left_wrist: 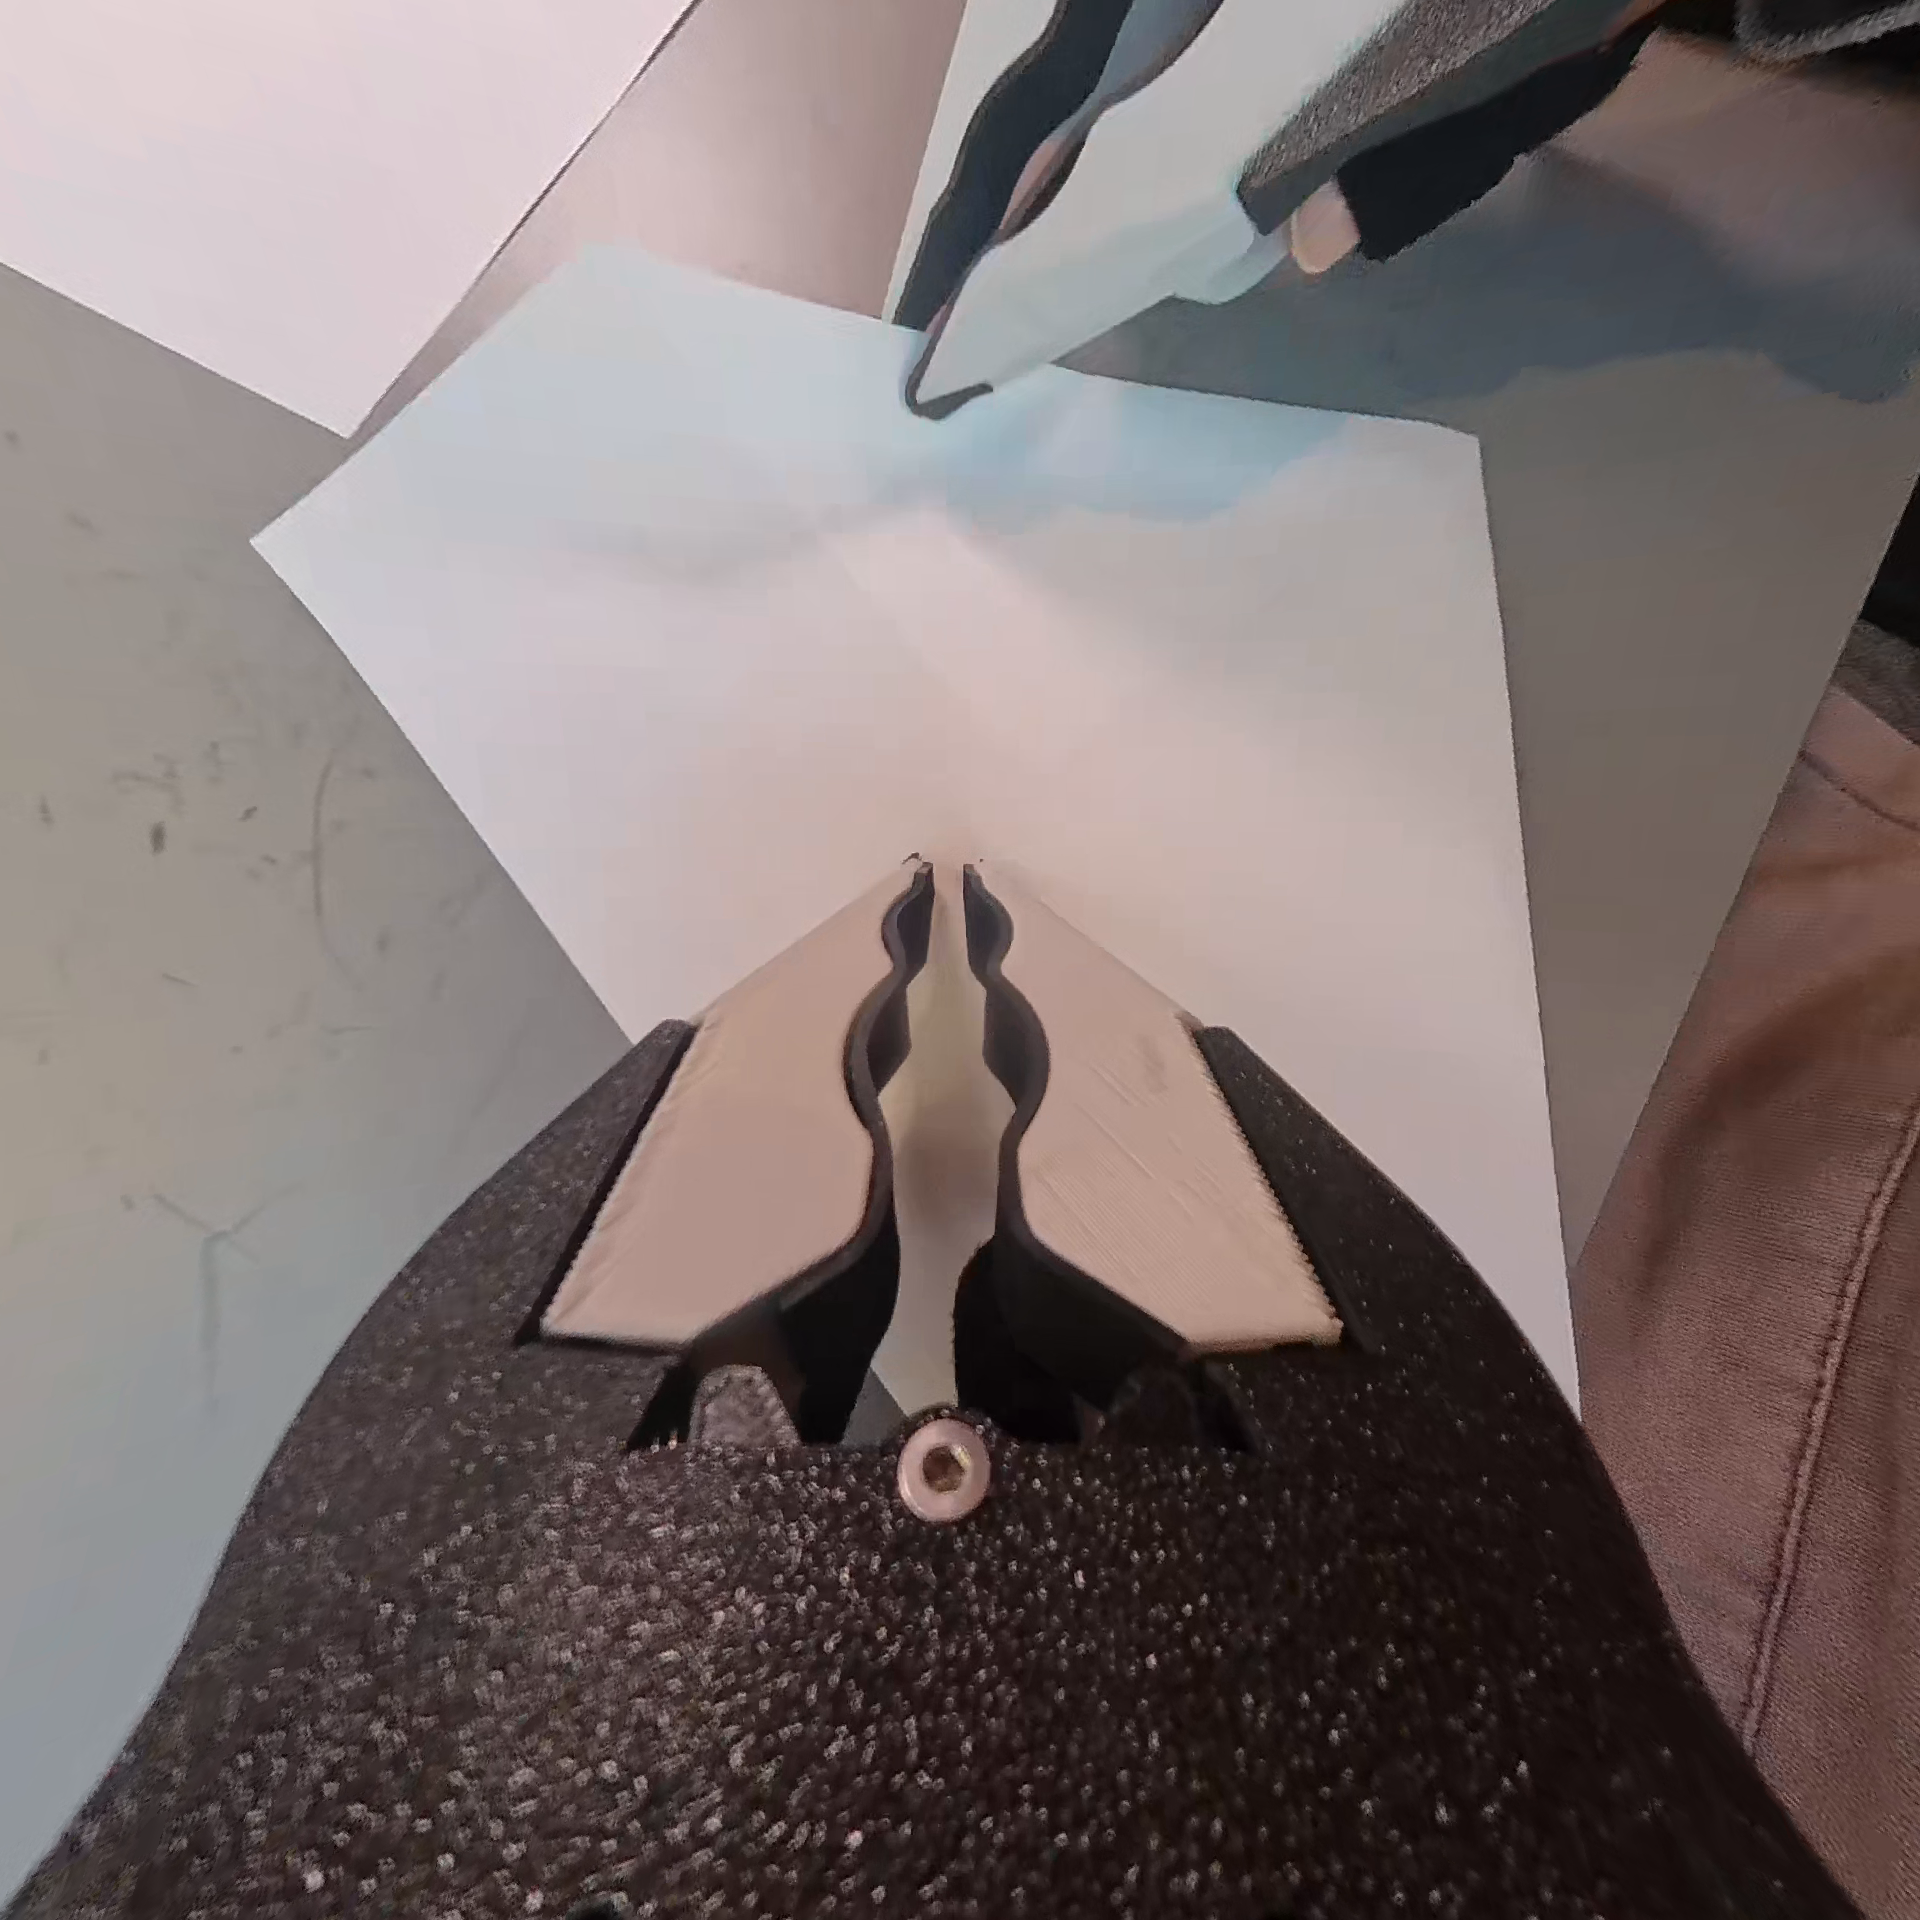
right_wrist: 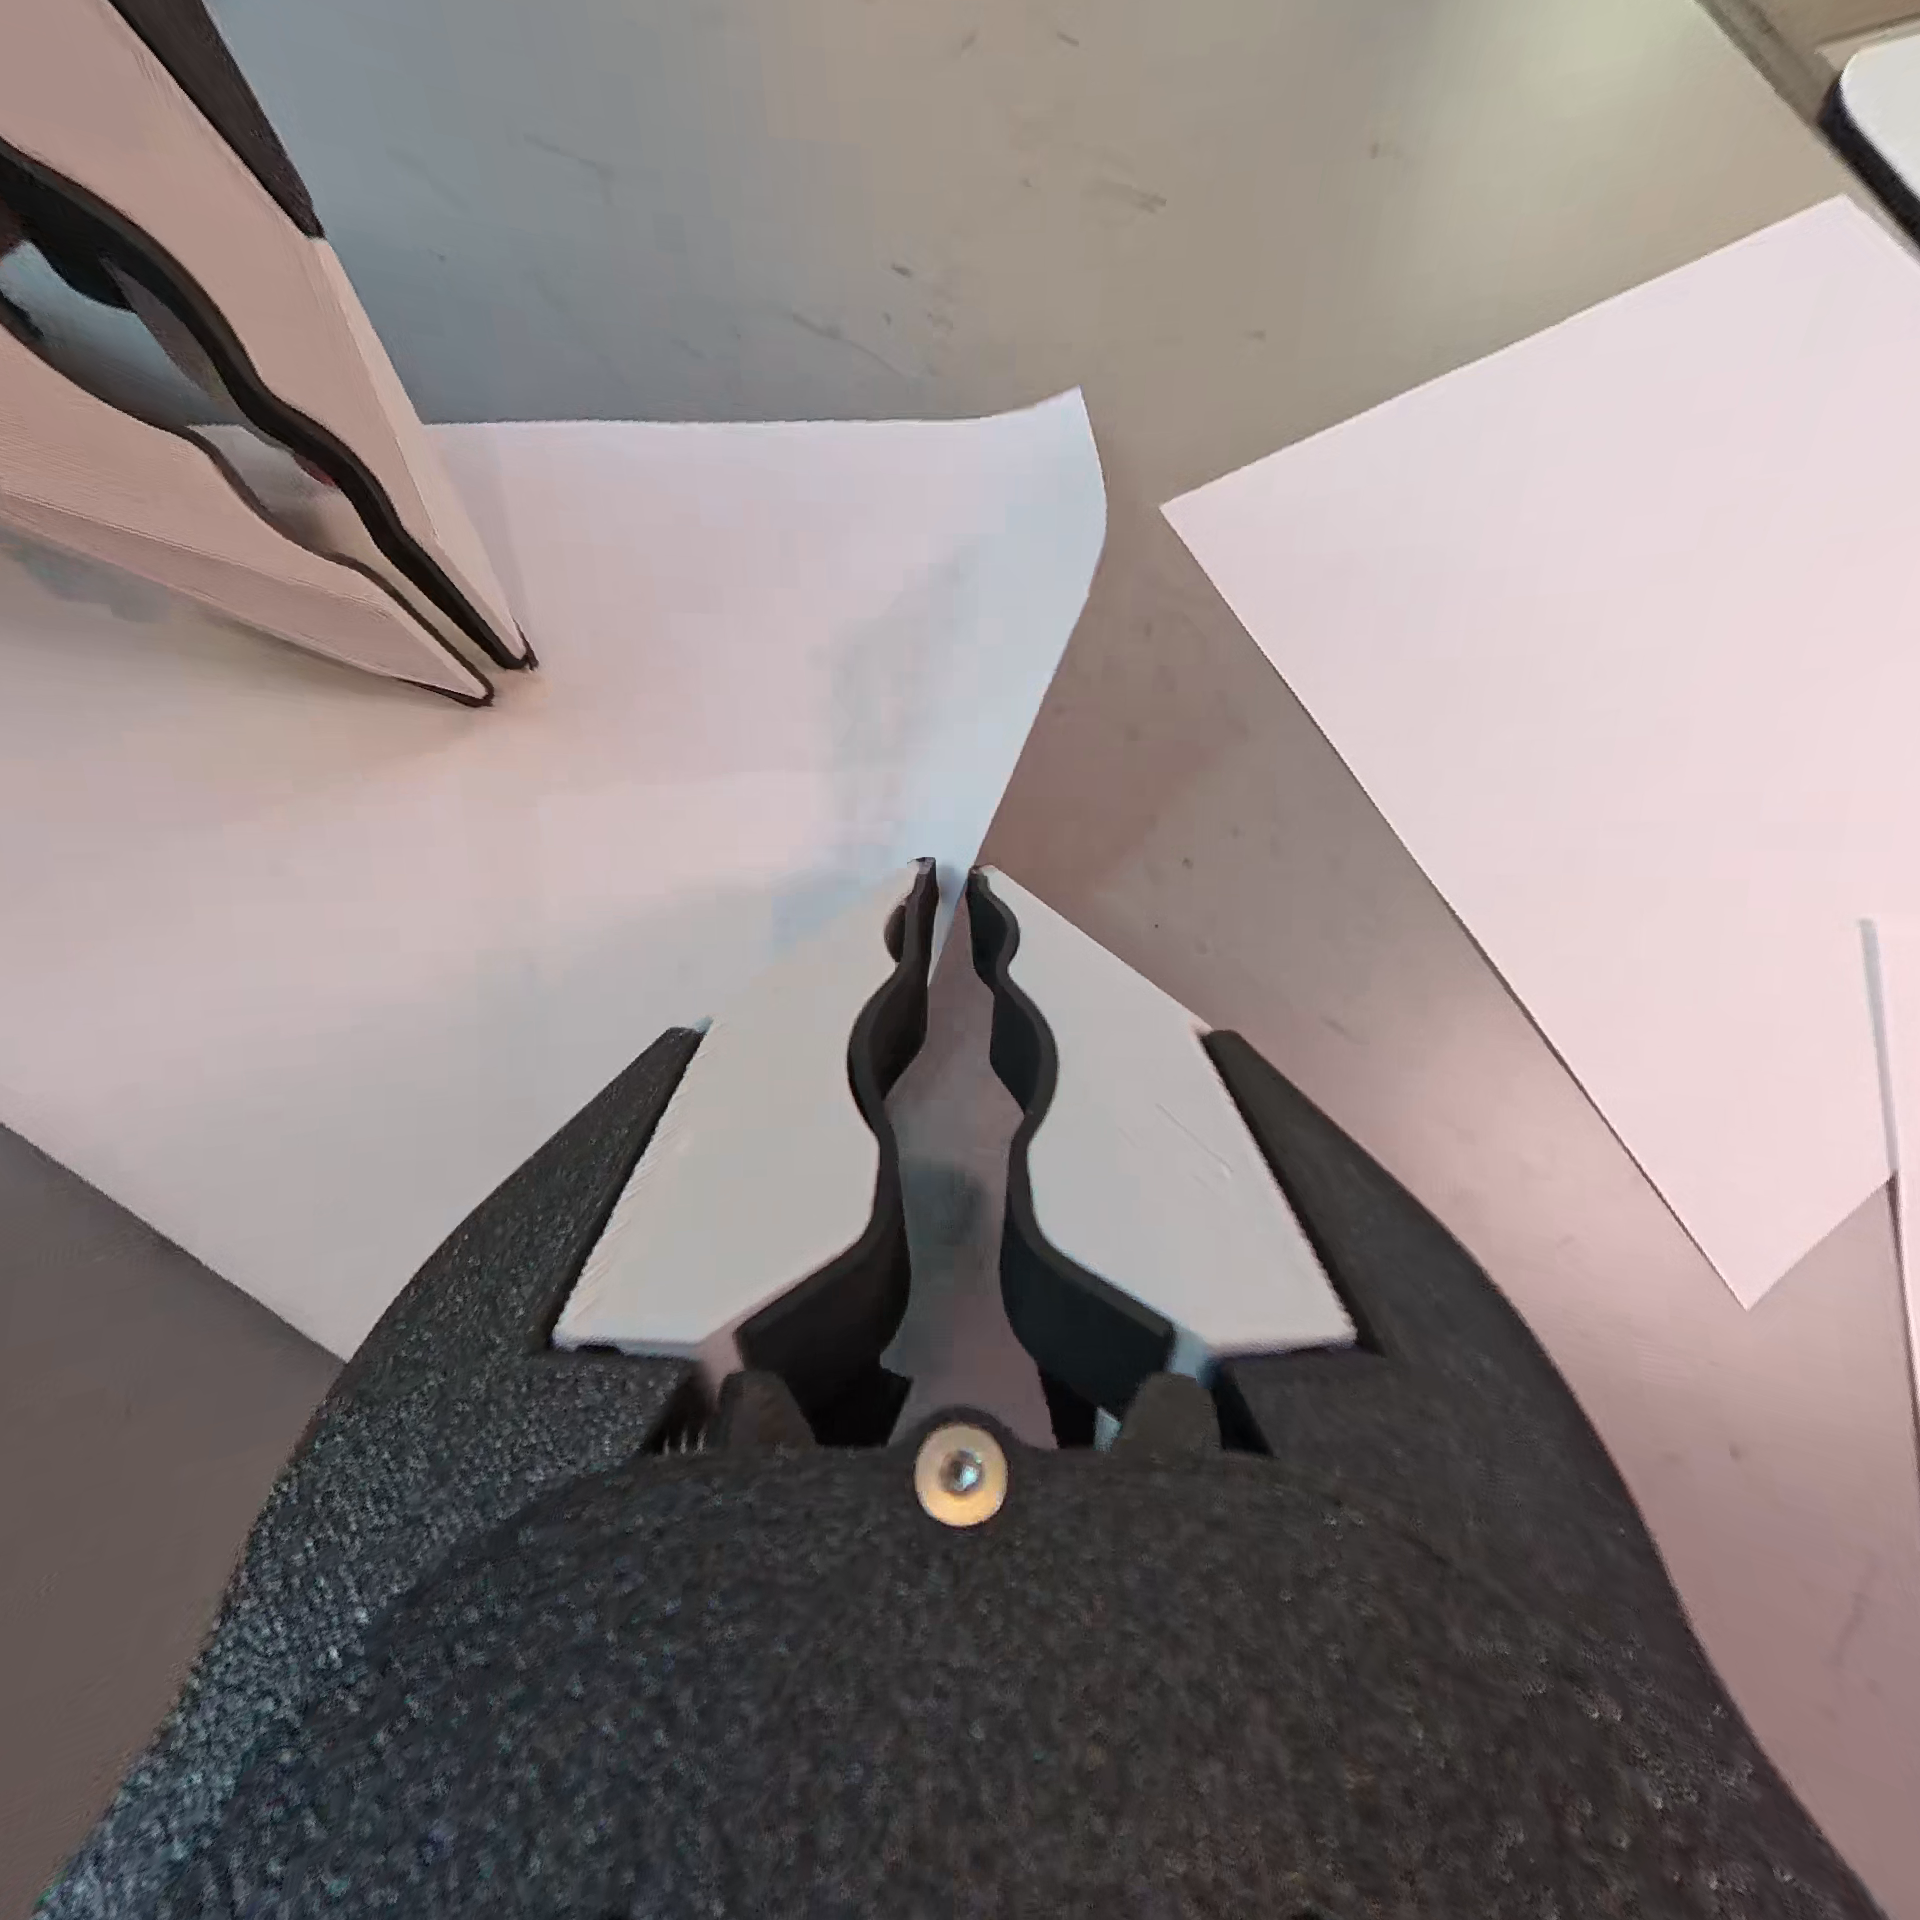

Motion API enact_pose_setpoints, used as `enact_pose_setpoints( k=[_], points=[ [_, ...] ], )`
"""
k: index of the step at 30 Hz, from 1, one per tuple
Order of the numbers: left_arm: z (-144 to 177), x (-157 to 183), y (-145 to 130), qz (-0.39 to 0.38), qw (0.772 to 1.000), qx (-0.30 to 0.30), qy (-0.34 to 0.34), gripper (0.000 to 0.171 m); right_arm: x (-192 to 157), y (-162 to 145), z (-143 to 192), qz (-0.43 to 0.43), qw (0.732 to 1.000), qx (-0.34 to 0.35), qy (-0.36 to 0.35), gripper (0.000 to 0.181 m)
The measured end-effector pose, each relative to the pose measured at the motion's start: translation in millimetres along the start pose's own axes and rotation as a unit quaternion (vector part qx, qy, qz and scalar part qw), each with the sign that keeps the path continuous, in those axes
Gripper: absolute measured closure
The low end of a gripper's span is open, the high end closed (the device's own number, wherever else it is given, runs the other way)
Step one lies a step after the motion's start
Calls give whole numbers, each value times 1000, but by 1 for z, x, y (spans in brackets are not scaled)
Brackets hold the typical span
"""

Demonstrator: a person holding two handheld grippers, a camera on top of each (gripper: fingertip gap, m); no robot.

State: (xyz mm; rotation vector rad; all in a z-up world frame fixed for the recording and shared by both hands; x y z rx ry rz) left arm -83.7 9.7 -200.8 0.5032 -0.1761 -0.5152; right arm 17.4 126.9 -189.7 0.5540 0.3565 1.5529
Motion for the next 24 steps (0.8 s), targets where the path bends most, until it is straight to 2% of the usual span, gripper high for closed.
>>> enact_pose_setpoints(
  k=[4, 6, 11, 16, 18, 21, 24],
  points=[
    [-2, -2, 1, 13, 1000, 13, 10, 171, -11, 14, 15, -15, 993, 71, 90, 181],
    [-2, -3, 1, 12, 1000, 15, 17, 171, -17, 16, 19, -12, 990, 76, 120, 180],
    [-3, -3, 2, 10, 999, 19, 33, 171, -24, 6, 15, 9, 991, 35, 127, 171],
    [-3, -2, 2, 7, 998, 24, 51, 171, -8, -5, 6, -9, 998, -9, 63, 144],
    [-3, -1, 2, 7, 998, 26, 56, 171, -1, -11, 1, -21, 997, -31, 63, 145],
    [-4, -1, 1, 6, 997, 30, 64, 171, 3, -9, 1, -53, 994, -26, 94, 154],
    [-4, -1, 1, 6, 997, 32, 72, 171, 1, 0, 5, -70, 988, 6, 139, 163]
  ],
)
Point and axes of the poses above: each gripper's, where its closed fingertips meet, z back along the fingers, y out of its top, x = y × z across the jaws, the point moved 6 cm from there along z, back along the fingers, and after that the axes turned 14 degrees about -x, right-handed, at the moved point
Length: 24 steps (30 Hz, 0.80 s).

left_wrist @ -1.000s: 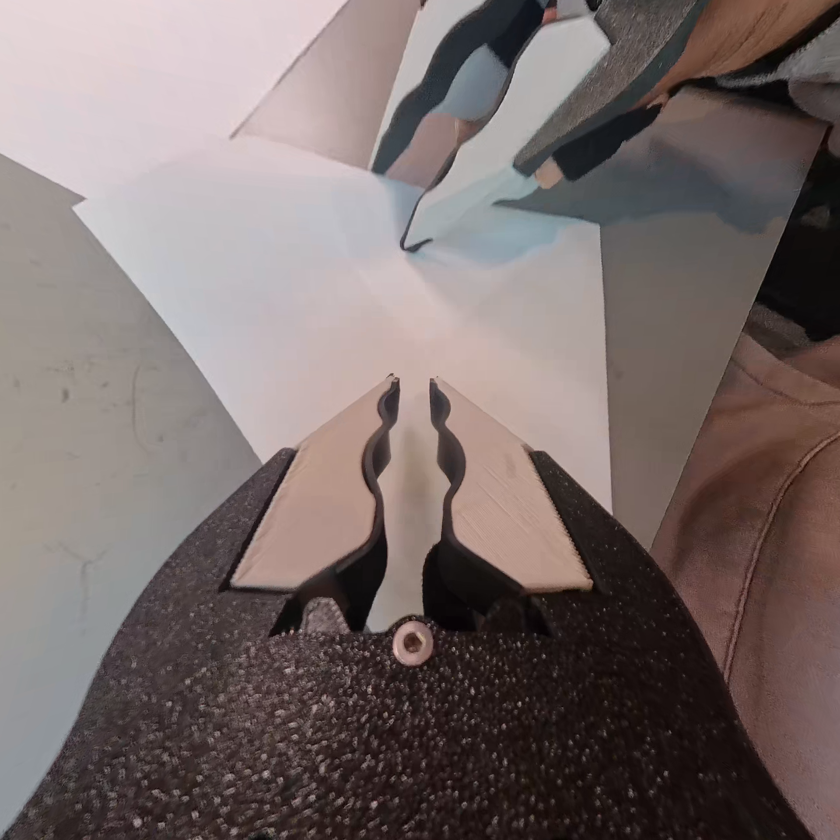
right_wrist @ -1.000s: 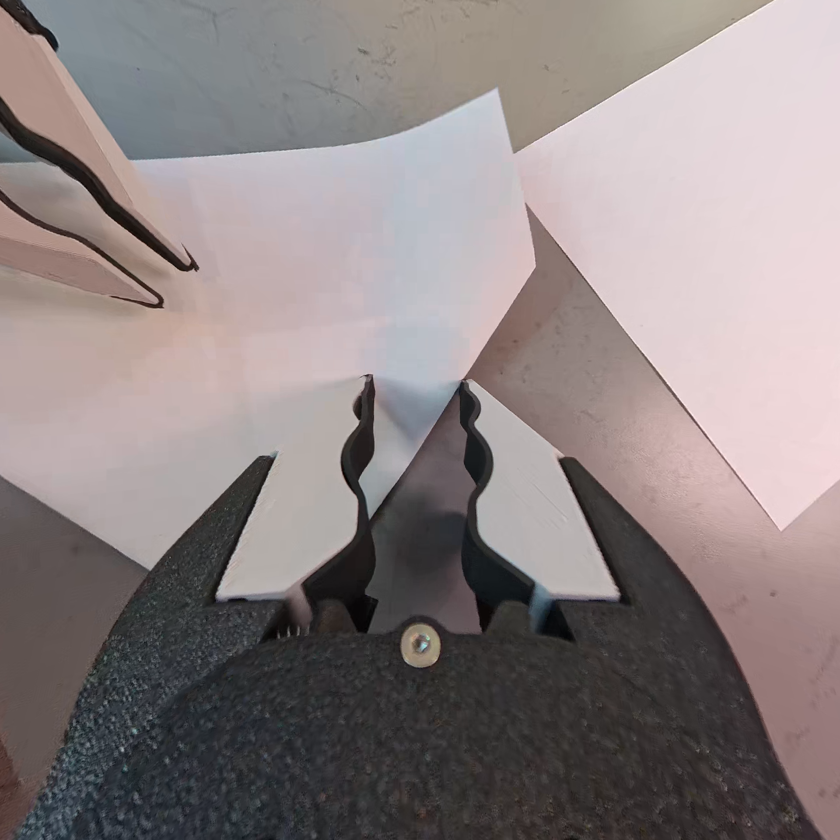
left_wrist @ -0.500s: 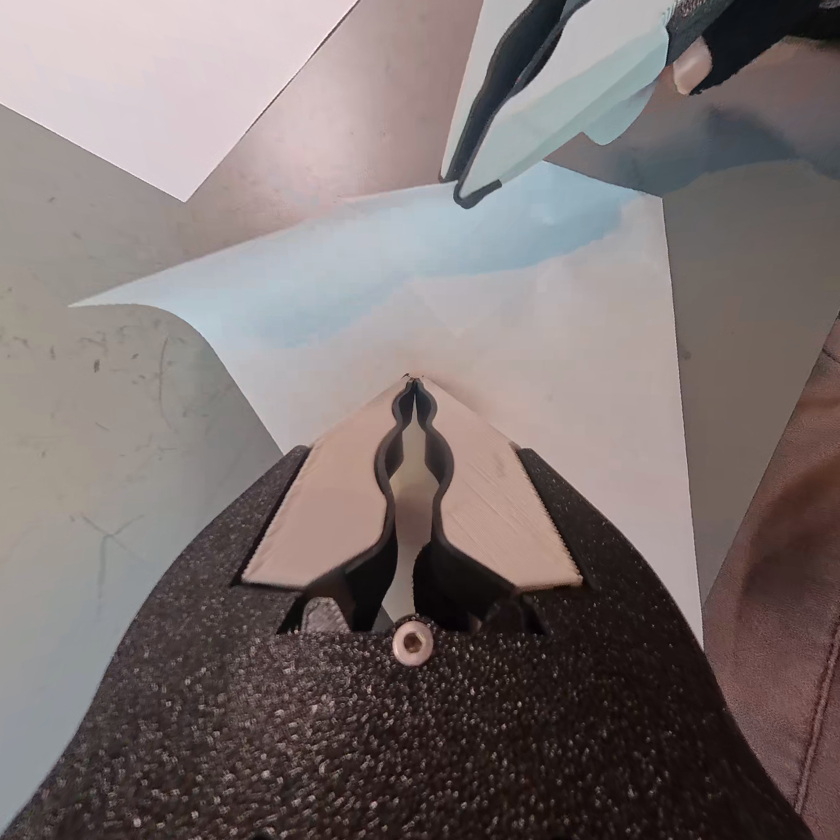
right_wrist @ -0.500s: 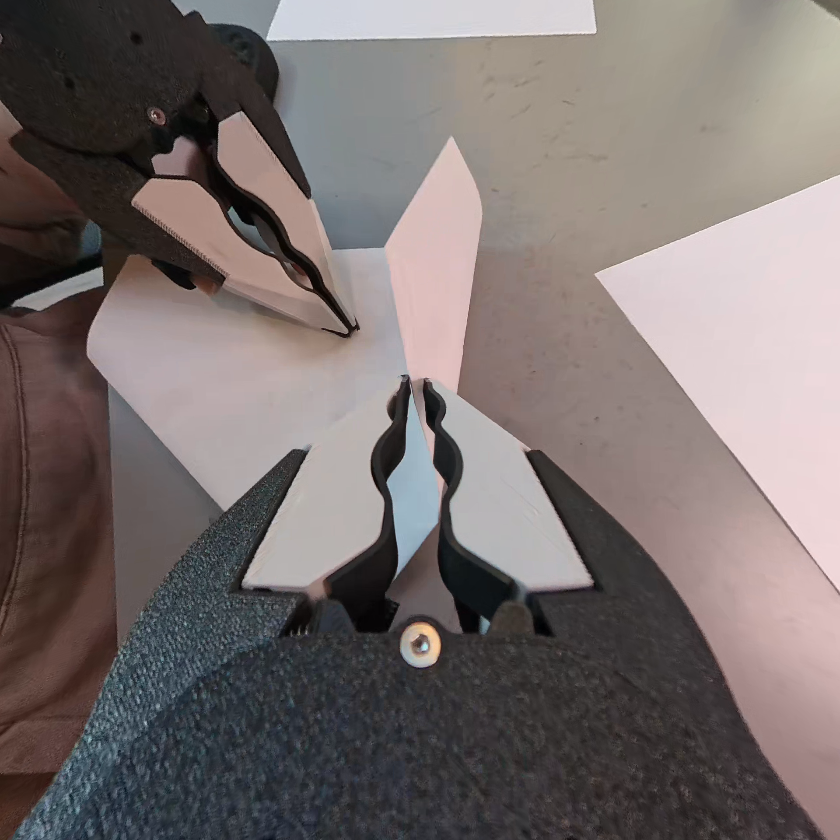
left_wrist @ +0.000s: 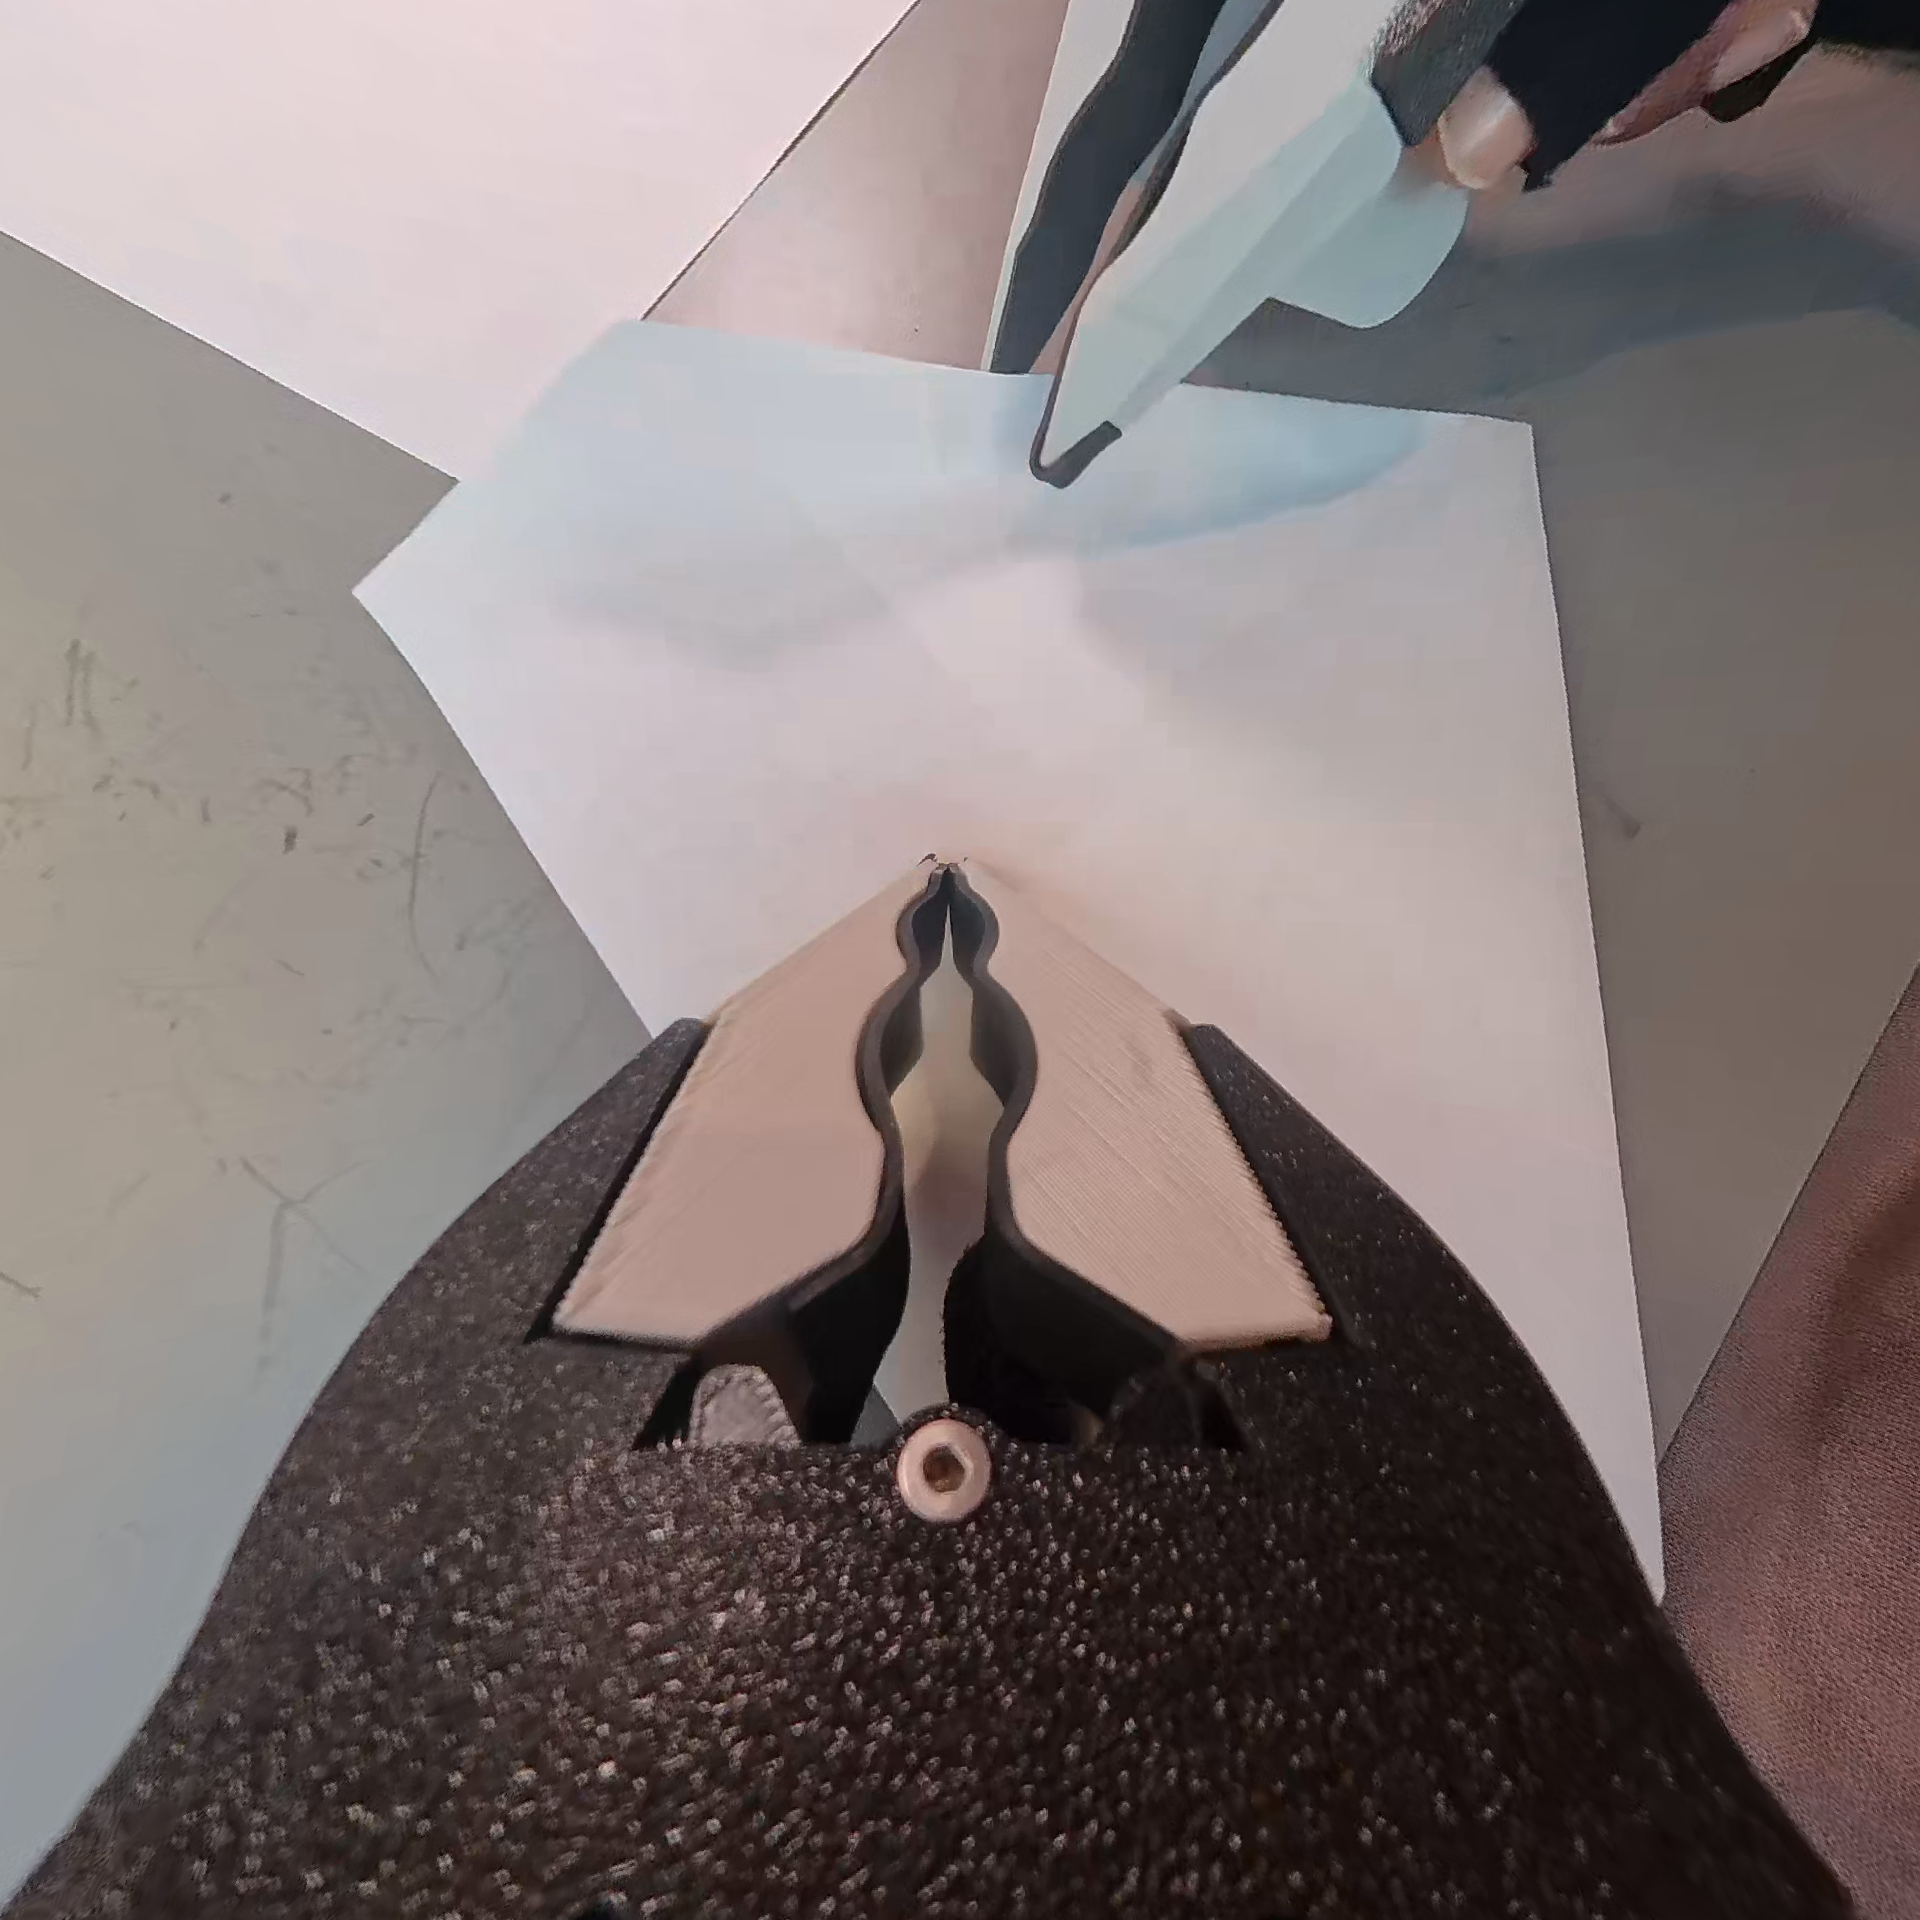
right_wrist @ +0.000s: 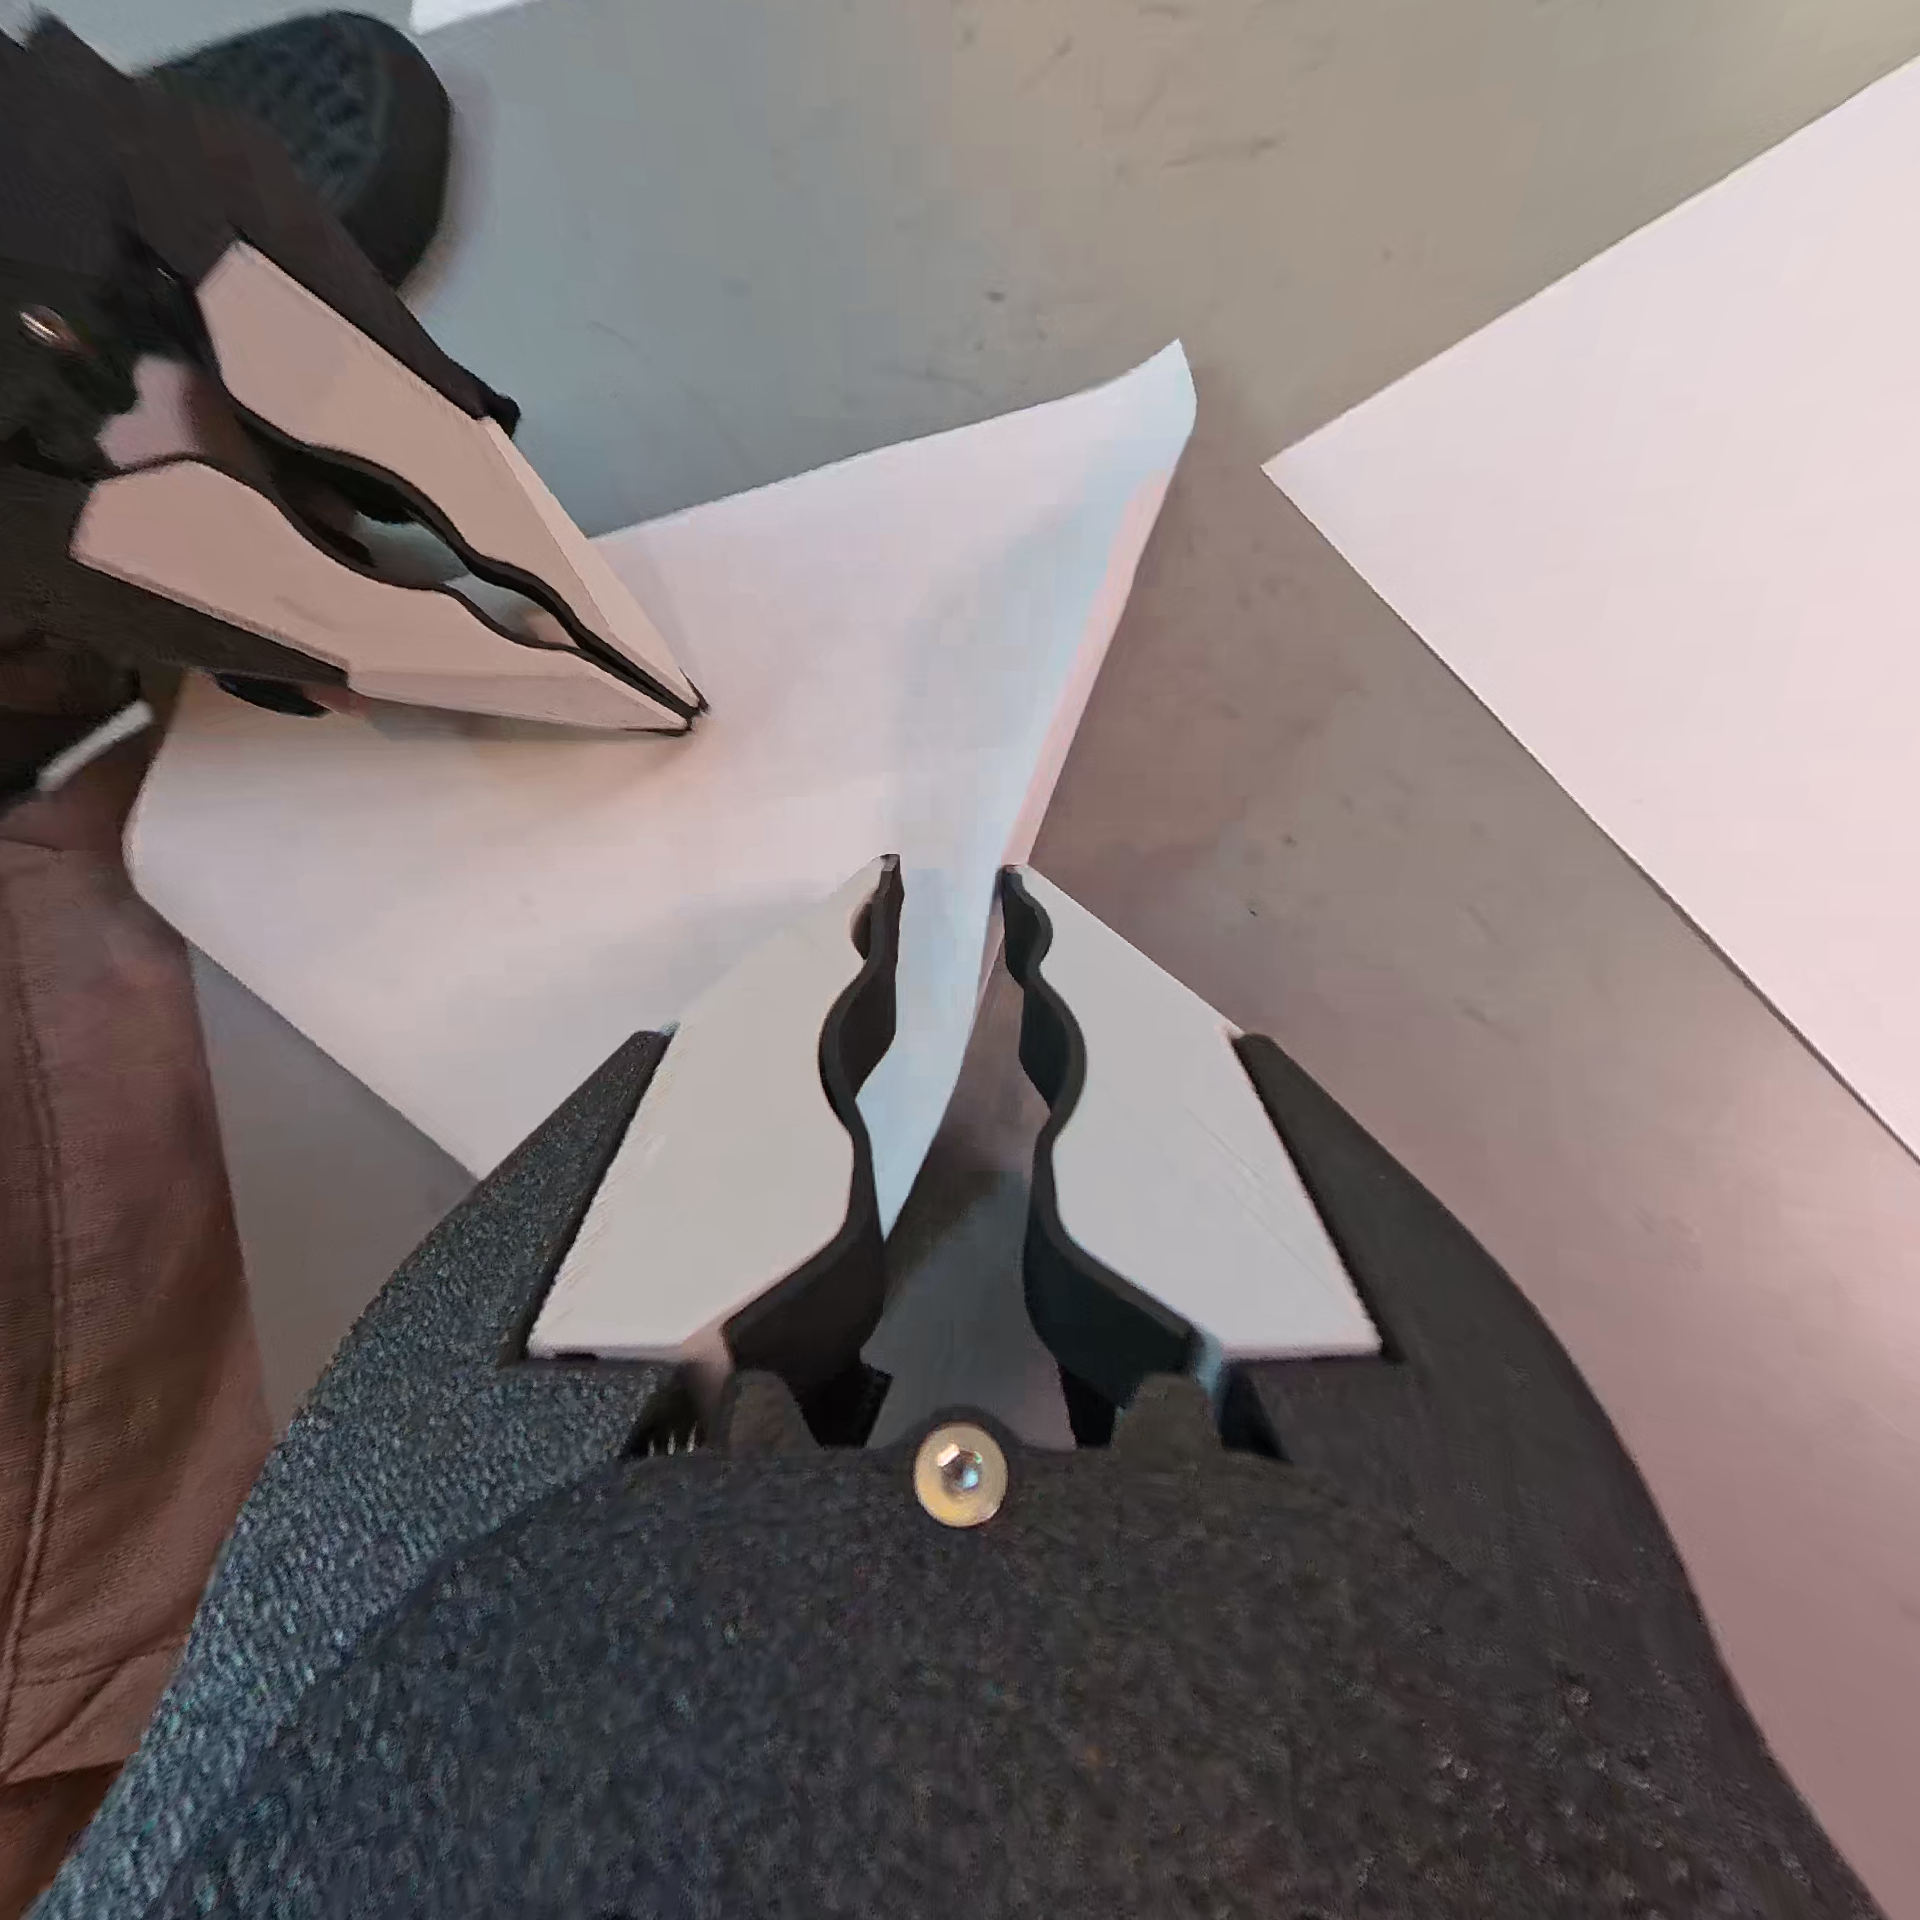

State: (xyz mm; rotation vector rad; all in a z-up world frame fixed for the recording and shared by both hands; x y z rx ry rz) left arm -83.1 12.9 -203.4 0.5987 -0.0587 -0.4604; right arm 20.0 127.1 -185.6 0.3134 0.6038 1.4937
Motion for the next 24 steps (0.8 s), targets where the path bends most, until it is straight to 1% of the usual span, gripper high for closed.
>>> enact_pose_setpoints(
  k=[1, 2, 3, 4, 5, 6, 7, 8, 9, 10, 11, 13, 14, 15, 17, 21, 24],
  points=[
    [0, 0, 0, 0, 1000, 0, 3, 171, -3, 4, 4, -13, 999, 25, 33, 168],
    [0, -1, 0, 0, 1000, 1, 7, 171, -6, 10, 10, -32, 994, 60, 81, 172],
    [0, -1, 0, 0, 1000, 1, 9, 171, -9, 15, 18, -54, 984, 97, 139, 173],
    [-1, -2, 1, 1, 1000, 1, 10, 171, -6, 16, 21, -81, 977, 107, 163, 170],
    [-1, -2, 1, 3, 1000, 1, 11, 171, -2, 12, 19, -84, 981, 89, 149, 159],
    [-2, -3, 2, 4, 1000, 1, 12, 171, 3, 5, 13, -67, 991, 53, 104, 156],
    [-2, -4, 3, 5, 1000, 1, 12, 171, 5, -2, 7, -47, 996, 24, 75, 156],
    [-3, -4, 4, 6, 1000, 1, 13, 171, 1, -6, 3, -44, 995, 6, 85, 159],
    [-4, -5, 4, 6, 1000, 1, 16, 171, -4, -7, 1, -47, 993, 4, 109, 168],
    [-4, -6, 5, 7, 1000, 0, 19, 171, -9, -5, 1, -41, 991, 15, 125, 178],
    [-5, -7, 6, 8, 1000, 0, 24, 171, -12, -3, 3, -29, 991, 28, 128, 181],
    [-6, -10, 7, 9, 999, -1, 37, 171, -10, 3, 9, 0, 995, 49, 93, 181],
    [-6, -12, 8, 8, 999, 0, 39, 171, -10, 5, 10, 25, 997, 47, 63, 181],
    [-6, -13, 10, 6, 999, 4, 40, 171, -9, 6, 10, 56, 997, 42, 15, 181],
    [0, -18, 11, 4, 999, 20, 37, 171, -10, 8, 12, 124, 989, 20, -73, 181],
    [28, -34, 6, 39, 997, 62, -9, 169, -19, 15, 19, 216, 959, 25, -181, 181],
    [55, -52, -7, 66, 993, 95, -16, 166, -27, 15, 22, 295, 918, 32, -262, 181]
  ],
)
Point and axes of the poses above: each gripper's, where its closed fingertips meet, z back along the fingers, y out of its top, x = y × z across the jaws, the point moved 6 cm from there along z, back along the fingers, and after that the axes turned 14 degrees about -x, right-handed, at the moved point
